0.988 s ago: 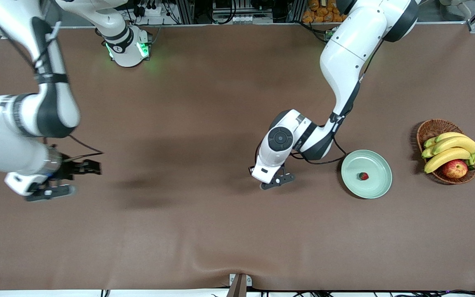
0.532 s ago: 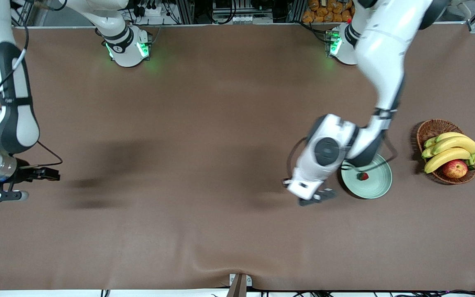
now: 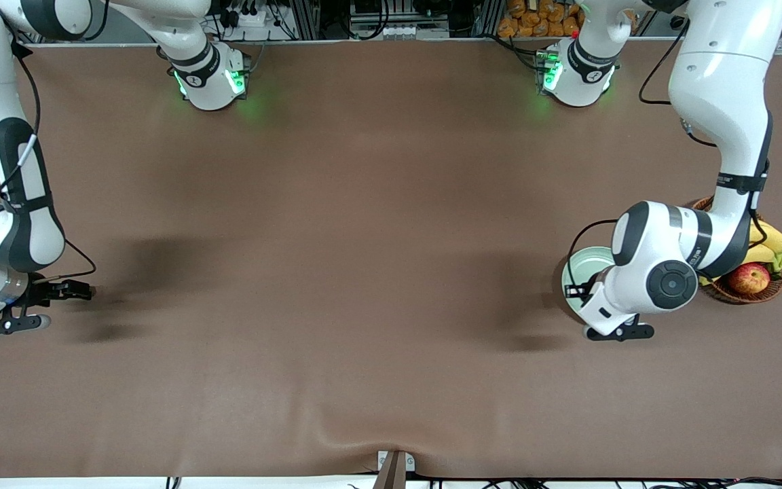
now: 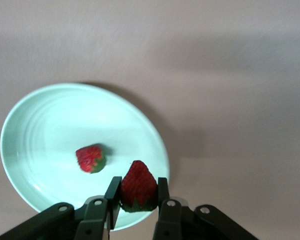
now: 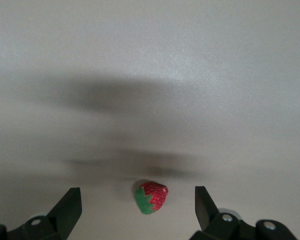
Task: Collect all strawberries into plate
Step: 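Place the strawberry on the plate while the right gripper reaches the last one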
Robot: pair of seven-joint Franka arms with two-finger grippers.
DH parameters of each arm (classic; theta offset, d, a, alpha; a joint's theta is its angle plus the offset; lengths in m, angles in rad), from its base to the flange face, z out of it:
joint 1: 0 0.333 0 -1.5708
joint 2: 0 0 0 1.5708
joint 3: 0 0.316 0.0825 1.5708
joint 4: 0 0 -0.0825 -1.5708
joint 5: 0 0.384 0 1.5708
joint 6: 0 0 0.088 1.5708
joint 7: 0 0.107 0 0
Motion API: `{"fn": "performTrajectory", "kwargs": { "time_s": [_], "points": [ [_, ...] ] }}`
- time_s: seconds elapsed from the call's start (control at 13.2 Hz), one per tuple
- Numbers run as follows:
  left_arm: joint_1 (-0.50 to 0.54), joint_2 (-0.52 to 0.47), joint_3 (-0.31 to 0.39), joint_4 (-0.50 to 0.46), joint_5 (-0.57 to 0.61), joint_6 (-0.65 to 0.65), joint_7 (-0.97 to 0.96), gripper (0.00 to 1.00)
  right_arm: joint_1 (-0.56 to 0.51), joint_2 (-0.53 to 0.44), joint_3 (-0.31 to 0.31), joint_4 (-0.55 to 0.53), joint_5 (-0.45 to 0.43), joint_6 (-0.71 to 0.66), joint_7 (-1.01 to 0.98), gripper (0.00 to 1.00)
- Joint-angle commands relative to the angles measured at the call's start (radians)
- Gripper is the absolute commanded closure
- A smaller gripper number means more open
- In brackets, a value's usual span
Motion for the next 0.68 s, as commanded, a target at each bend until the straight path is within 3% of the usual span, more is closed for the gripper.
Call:
{"fn": "performTrajectory", "kwargs": {
  "time_s": [0.0,0.08,0.23,0.3,0.61],
  "points": [
    [0.001,-0.015,-0.007,-0.063,0.004,0.015,0.008,0.82,-0.044,0.052,0.025,0.014,0.003,0.032,-0.064,0.00],
    [0.004,-0.012,-0.007,-0.067,0.004,0.018,0.010,0.63,-0.054,0.066,0.027,0.014,0.003,0.052,-0.064,0.00],
    [0.030,-0.011,-0.007,-0.069,0.005,0.018,0.015,0.08,-0.058,0.084,0.027,0.014,0.010,0.066,-0.064,0.00],
    [0.032,-0.012,-0.007,-0.068,0.004,0.018,0.018,0.00,-0.056,0.084,0.027,0.013,0.032,0.065,-0.063,0.00],
    [0.032,-0.038,-0.007,-0.055,0.002,0.011,0.024,0.00,-0.056,0.098,0.027,0.010,0.058,0.065,-0.063,0.00]
  ]
}}
